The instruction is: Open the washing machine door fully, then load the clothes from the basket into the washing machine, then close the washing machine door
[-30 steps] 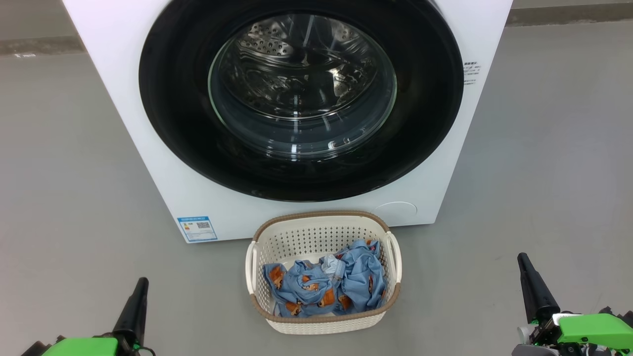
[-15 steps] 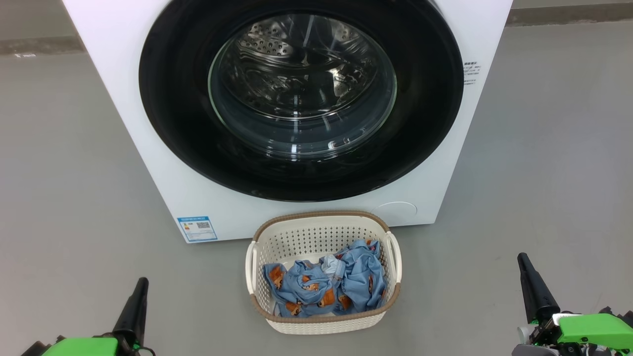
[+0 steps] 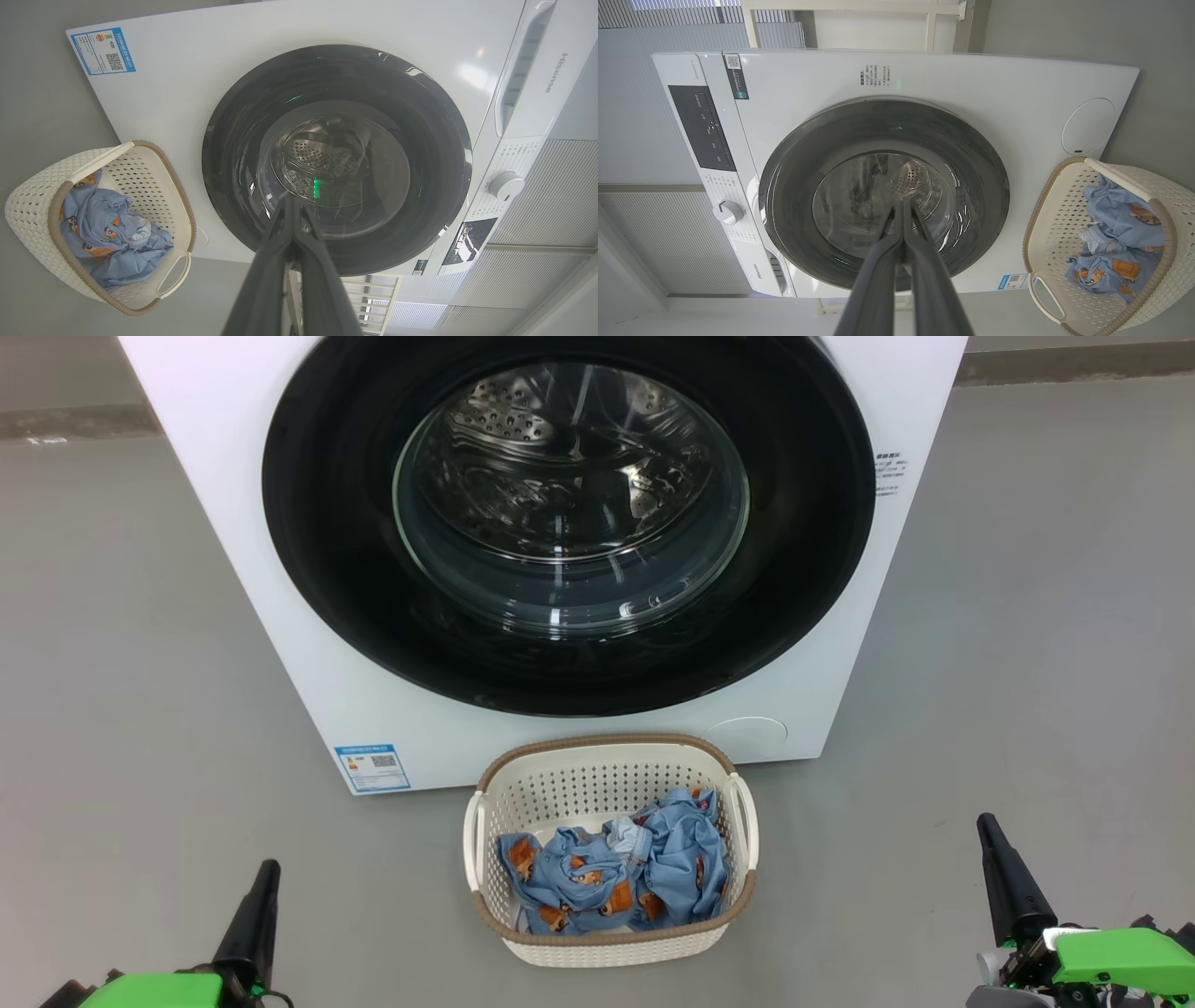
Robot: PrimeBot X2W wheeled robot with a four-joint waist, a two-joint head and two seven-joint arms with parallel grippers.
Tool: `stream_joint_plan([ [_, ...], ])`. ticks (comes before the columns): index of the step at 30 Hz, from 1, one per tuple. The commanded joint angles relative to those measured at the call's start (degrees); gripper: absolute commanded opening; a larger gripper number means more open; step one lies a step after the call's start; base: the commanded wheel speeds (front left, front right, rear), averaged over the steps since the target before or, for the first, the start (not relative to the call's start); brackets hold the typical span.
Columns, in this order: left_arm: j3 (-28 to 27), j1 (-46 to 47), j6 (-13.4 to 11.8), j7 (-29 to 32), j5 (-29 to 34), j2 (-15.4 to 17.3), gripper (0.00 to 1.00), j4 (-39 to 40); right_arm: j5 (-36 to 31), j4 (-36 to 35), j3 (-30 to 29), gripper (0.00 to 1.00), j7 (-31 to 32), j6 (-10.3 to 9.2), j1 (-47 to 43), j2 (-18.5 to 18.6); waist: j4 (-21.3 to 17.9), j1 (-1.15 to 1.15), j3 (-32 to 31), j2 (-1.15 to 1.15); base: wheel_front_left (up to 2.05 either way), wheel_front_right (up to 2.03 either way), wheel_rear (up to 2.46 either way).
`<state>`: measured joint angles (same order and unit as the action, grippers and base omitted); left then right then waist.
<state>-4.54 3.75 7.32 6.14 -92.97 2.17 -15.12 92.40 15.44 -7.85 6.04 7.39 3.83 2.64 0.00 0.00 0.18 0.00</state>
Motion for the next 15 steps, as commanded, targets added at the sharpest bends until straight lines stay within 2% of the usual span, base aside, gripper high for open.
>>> stream_joint_plan([
  [1, -2.03, 2.44, 0.17, 0.39, 0.85, 0.72, 0.00, 1.09, -0.28, -1.42, 1.28, 0.00, 0.49, 0.10, 2.36, 0.24, 0.00, 0.00, 0.00, 0.00, 0.00, 0.00, 0.00],
  [15, -2.03, 2.44, 0.17, 0.40, 0.86, 0.71, 0.00, 1.09, -0.27, -1.42, 1.29, 0.00, 0.48, 0.10, 2.36, 0.24, 0.00, 0.00, 0.00, 0.00, 0.00, 0.00, 0.00],
])
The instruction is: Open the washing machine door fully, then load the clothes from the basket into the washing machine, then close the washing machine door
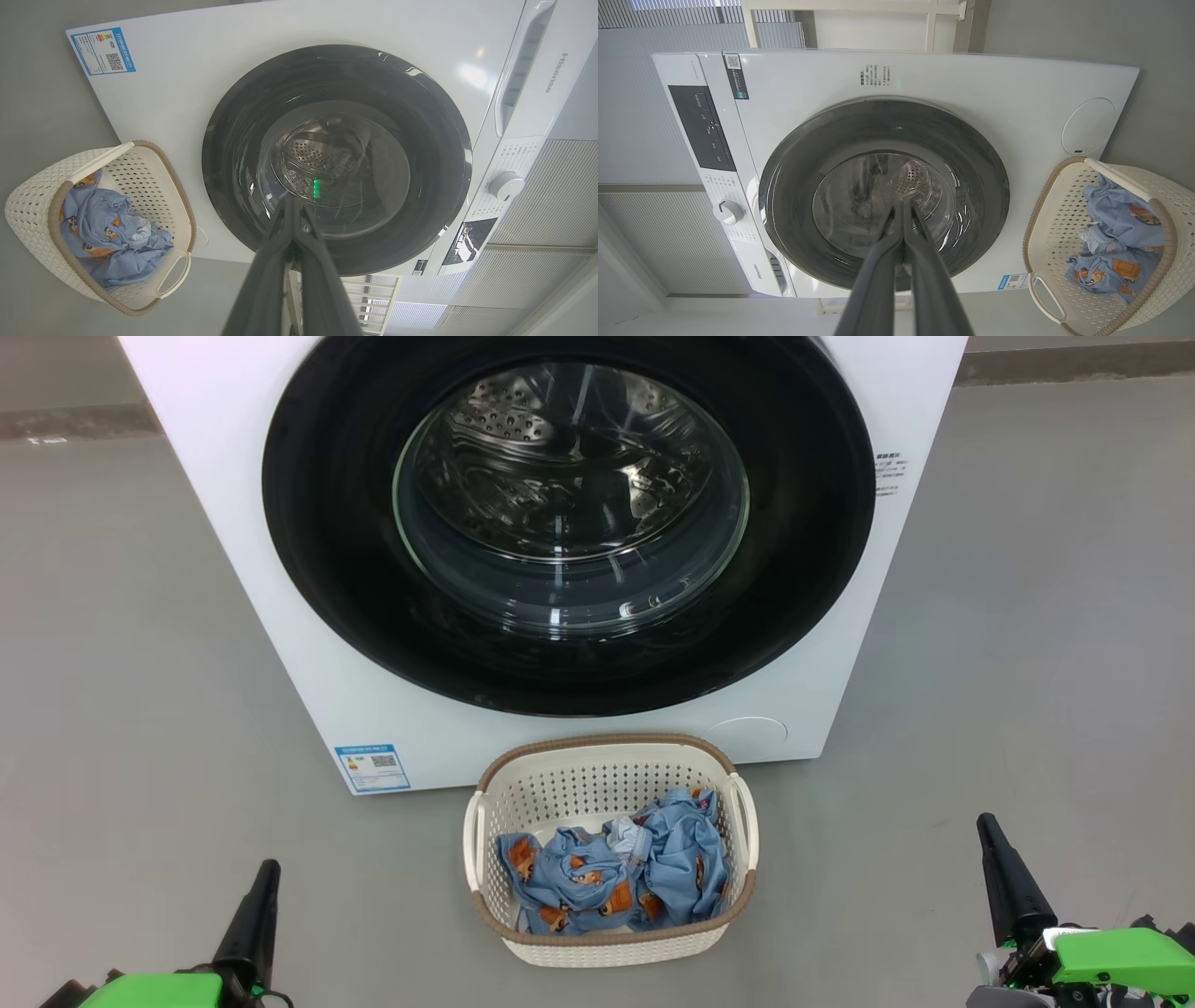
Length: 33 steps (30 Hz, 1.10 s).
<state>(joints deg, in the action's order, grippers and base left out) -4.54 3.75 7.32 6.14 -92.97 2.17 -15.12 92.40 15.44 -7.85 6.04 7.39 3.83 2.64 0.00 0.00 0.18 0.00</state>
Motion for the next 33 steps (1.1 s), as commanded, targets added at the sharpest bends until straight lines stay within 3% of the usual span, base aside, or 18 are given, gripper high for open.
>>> stream_joint_plan([
  [1, -2.03, 2.44, 0.17, 0.40, 0.86, 0.71, 0.00, 1.09, -0.27, -1.42, 1.29, 0.00, 0.48, 0.10, 2.36, 0.24, 0.00, 0.00, 0.00, 0.00, 0.00, 0.00, 0.00],
  [27, -2.04, 2.44, 0.17, 0.40, 0.86, 0.71, 0.00, 1.09, -0.25, -1.42, 1.31, 0.00, 0.47, 0.10, 2.36, 0.24, 0.00, 0.00, 0.00, 0.00, 0.00, 0.00, 0.00],
  [28, -0.01, 0.00, 0.00, 0.00, 0.01, 0.00, 1.00, 0.00, 0.00, 0.00, 0.00, 1.00, 0.00, 0.00, 0.00, 0.00, 0.00, 0.00, 0.00, 0.00, 0.00, 0.00, 0.00],
  [33, 0.37, -1.10, -0.01, -0.30, 0.01, -0.52, 1.00, -1.50, -0.05, 1.84, 0.17, 1.00, -0.34, 0.00, -0.97, -0.35, 0.00, -0.01, 0.03, 0.00, 0.00, 0.00, 0.00],
])
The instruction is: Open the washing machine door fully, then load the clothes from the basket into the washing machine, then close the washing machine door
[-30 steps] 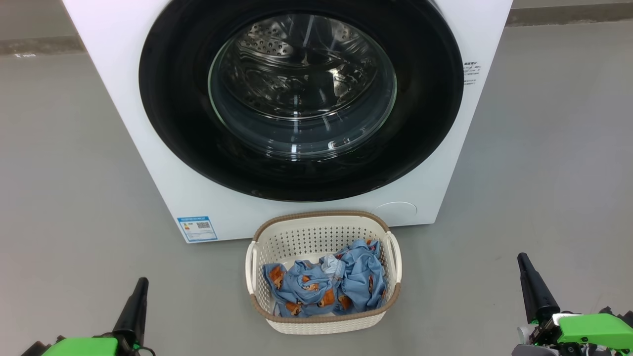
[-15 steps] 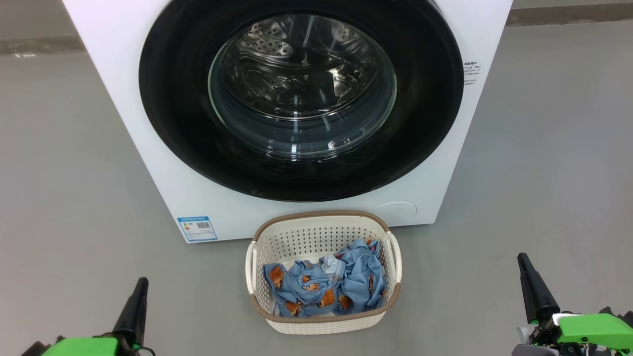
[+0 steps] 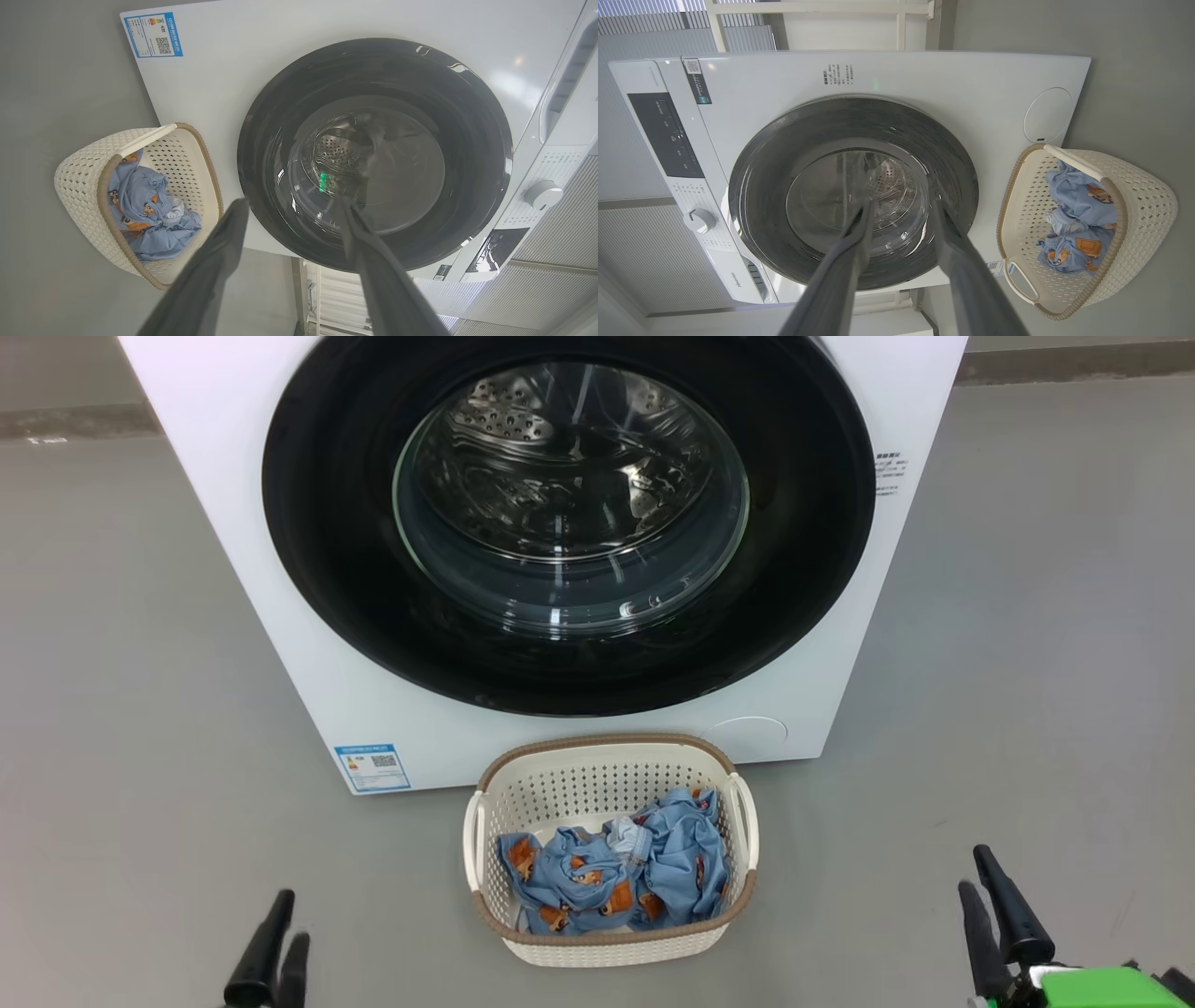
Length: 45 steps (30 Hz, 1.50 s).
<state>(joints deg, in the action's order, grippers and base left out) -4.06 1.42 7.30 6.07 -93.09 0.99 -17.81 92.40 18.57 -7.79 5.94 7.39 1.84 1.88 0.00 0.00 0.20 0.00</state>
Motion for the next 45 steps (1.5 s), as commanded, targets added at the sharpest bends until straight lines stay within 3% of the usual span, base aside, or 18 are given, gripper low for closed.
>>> stream_joint_plan([
  [1, -0.05, 1.24, 0.02, -0.39, 0.21, 0.67, 1.00, 1.31, -0.09, -1.37, 0.21, 1.00, -0.40, 0.00, 1.01, 0.41, 0.02, -0.02, 0.01, 0.00, 0.00, 0.00, 0.00],
  [5, 0.28, 1.21, 0.02, -1.06, 0.78, 0.79, 1.00, 1.72, -0.62, -1.56, 0.59, 1.00, -1.09, 0.01, 0.96, 0.47, 0.08, -0.13, -0.13, 0.00, 0.00, 0.00, 0.00],
  [9, 0.52, 1.17, 0.03, -1.79, 1.93, 1.02, 1.00, 1.97, -1.52, -1.51, 0.88, 1.00, -1.79, 0.01, 0.98, 0.51, 0.09, -0.02, -0.06, 0.00, 0.00, 0.00, 0.00],
  [22, 1.17, 1.39, 0.04, -3.83, 7.77, 1.58, 1.00, 3.30, -5.66, -1.75, 2.94, 1.00, -3.69, 0.02, 1.60, 1.32, 0.02, 0.00, 0.01, 0.00, 0.00, 0.00, 0.00],
  [45, 2.76, 1.14, 0.08, -7.70, 26.63, 2.23, 1.00, 5.67, -24.24, -0.54, 6.19, 1.00, -7.64, 0.04, 3.05, 2.66, -0.23, 0.00, 0.08, 0.00, 0.00, 0.00, 0.00],
])
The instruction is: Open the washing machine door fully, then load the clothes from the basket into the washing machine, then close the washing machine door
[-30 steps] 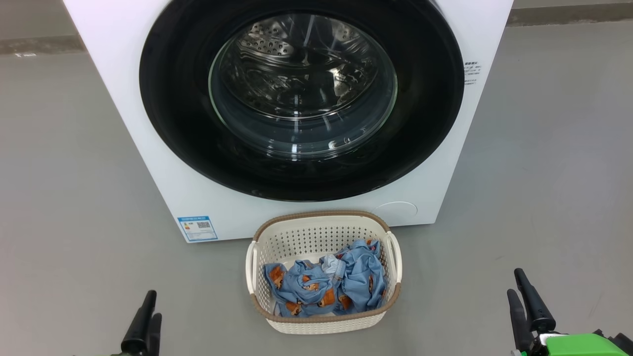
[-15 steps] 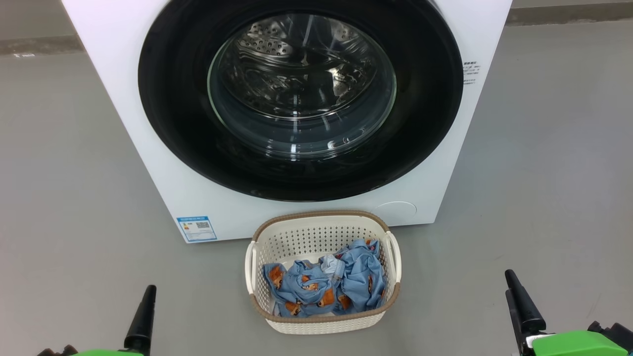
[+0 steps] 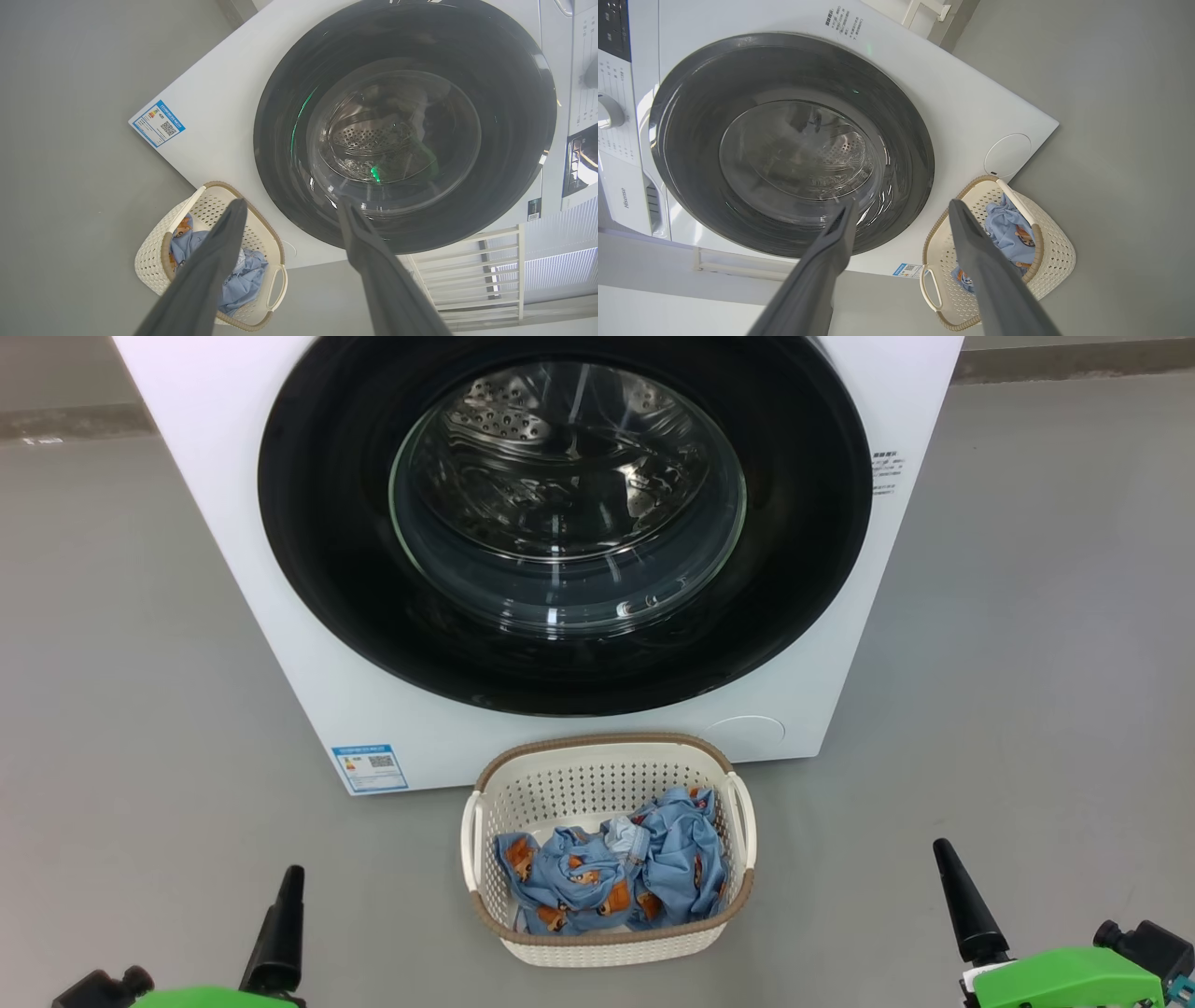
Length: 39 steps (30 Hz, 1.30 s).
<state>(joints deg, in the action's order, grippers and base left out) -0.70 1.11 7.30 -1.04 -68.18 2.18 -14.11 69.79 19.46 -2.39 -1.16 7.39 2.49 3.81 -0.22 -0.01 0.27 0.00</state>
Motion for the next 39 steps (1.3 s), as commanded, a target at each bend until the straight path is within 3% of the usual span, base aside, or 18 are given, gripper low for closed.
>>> stream_joint_plan([
  [1, -0.53, 1.44, 0.08, -0.77, 2.49, 1.07, 1.00, 2.06, -2.41, -1.49, 0.81, 1.00, -0.72, 0.04, 2.42, 0.75, -0.02, 0.00, 0.00, 0.00, 0.00, 0.00, 0.00],
  [13, 0.31, 1.37, 0.10, -2.96, 11.92, 1.59, 1.00, 2.89, -12.93, -2.40, 1.32, 1.00, -2.91, 0.05, 2.35, 1.03, -0.11, 0.00, 0.03, 0.00, 0.00, 0.00, 0.00],
  [39, 1.80, 0.31, 0.13, -7.17, 27.66, 2.35, 1.00, 4.80, -28.10, -3.21, 1.32, 1.00, -7.09, 0.07, 1.61, 2.08, -0.44, 0.00, -0.13, 0.00, 0.00, 0.00, 0.00],
])
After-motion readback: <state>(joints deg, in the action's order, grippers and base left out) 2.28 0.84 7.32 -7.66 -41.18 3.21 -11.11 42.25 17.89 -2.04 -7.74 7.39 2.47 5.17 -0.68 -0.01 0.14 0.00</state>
